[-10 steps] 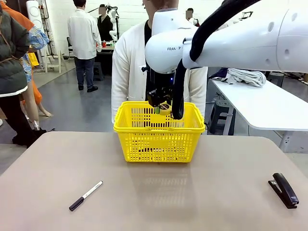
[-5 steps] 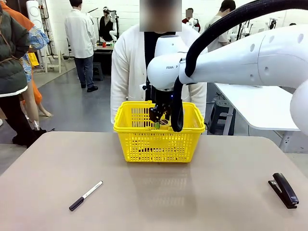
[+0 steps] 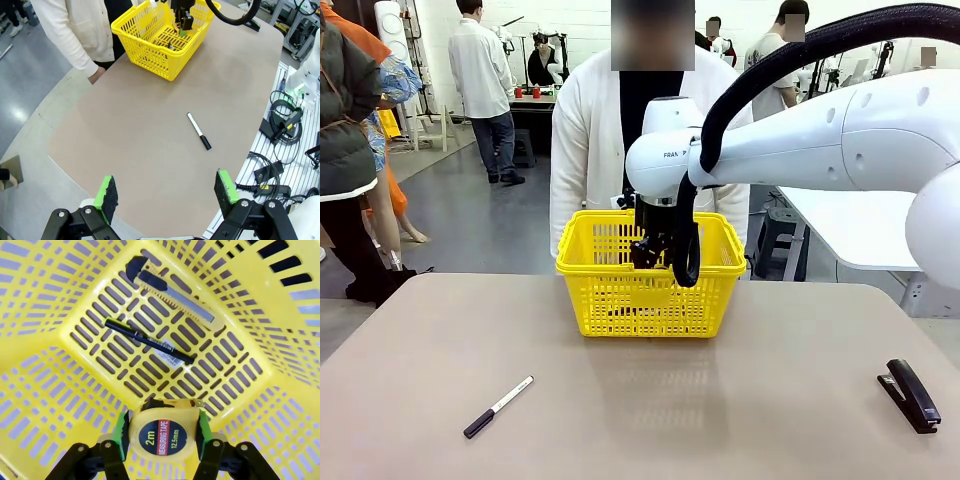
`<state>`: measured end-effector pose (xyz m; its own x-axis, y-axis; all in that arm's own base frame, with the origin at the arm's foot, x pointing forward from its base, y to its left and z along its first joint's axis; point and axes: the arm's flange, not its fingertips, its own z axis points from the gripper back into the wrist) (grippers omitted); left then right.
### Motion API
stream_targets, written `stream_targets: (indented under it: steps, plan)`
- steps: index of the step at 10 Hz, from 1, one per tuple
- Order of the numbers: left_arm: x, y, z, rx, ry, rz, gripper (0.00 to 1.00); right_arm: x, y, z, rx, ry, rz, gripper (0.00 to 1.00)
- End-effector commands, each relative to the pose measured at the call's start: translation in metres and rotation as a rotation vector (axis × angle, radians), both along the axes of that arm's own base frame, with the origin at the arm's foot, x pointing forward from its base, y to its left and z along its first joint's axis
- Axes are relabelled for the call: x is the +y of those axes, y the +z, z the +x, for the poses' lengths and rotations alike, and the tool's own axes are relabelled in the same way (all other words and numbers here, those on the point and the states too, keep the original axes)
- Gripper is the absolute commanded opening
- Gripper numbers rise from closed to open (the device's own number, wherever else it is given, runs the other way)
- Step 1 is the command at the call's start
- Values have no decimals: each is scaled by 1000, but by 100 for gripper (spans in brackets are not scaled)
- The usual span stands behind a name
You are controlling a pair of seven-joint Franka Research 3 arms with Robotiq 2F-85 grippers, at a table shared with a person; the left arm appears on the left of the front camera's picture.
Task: Place the items the person wants into the basket.
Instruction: Pick up the item the person points to and place it in the Market Basket.
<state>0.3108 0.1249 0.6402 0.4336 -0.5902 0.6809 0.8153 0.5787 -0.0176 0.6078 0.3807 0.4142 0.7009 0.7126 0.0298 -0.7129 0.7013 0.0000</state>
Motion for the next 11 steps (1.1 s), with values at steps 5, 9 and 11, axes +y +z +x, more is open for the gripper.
stream_targets:
  steps: [5,9,11]
  plan:
    - [1,-1,-1,-8,-16,-16,100,4,-14,13,27,29,-6,100]
    - [1,-1,-1,-8,-16,-16,100,4,-11,13,18,46,-4,100]
    - [1,-1,-1,-8,-16,-16,100,3,-9,12,10,52,-2,100]
